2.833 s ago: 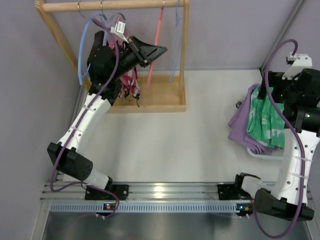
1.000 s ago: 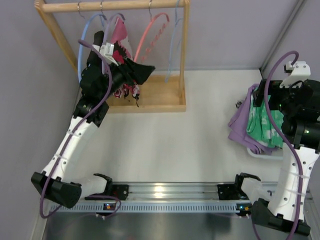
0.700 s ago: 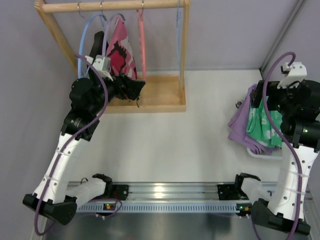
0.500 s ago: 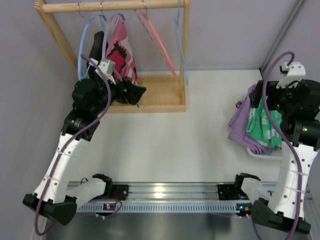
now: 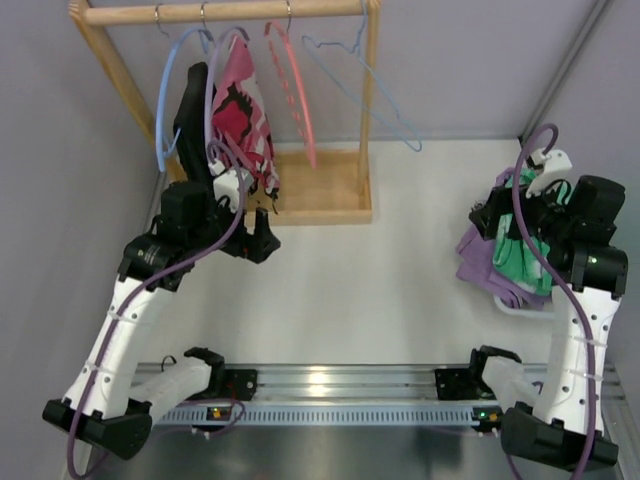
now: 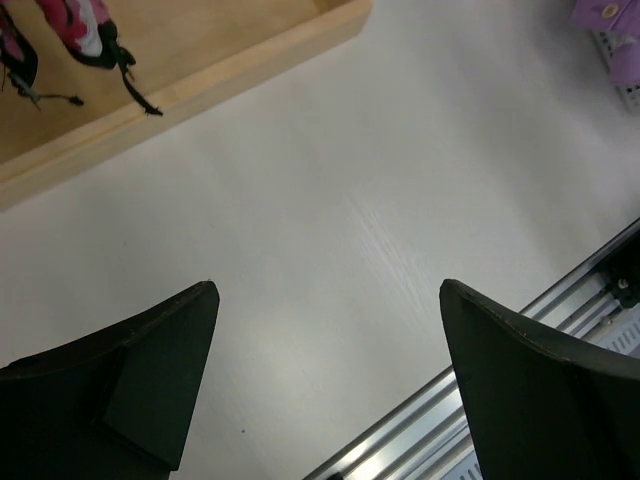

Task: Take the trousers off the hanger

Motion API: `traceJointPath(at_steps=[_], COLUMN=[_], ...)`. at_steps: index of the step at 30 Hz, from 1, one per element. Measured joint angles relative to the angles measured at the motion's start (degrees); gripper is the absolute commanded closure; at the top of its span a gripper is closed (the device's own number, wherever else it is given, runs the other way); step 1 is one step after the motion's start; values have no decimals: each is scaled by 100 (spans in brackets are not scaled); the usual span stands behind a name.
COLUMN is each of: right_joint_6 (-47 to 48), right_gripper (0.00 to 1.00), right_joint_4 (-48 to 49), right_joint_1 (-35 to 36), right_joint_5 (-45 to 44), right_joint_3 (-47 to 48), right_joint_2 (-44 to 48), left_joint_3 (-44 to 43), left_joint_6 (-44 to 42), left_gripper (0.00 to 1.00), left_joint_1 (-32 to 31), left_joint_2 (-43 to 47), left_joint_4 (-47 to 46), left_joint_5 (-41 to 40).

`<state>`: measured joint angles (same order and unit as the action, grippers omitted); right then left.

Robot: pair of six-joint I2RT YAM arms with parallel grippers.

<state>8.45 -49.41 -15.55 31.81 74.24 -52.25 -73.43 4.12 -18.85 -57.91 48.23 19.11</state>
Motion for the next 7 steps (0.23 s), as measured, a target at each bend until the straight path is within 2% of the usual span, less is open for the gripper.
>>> traceJointPath(at_steps=[7], right_joint_6=[367], right_gripper=[1], right_joint_4=[-140], right_joint_1=[0], right_joint_5=[240], right_joint_3=[-407], right_joint_2=[136], left_joint_3=[374], left_joint_6=[-229], left_gripper=[1], left_joint_1=[2], left_joint_2=[750], left_joint_4=[636], left_joint_5=[-389])
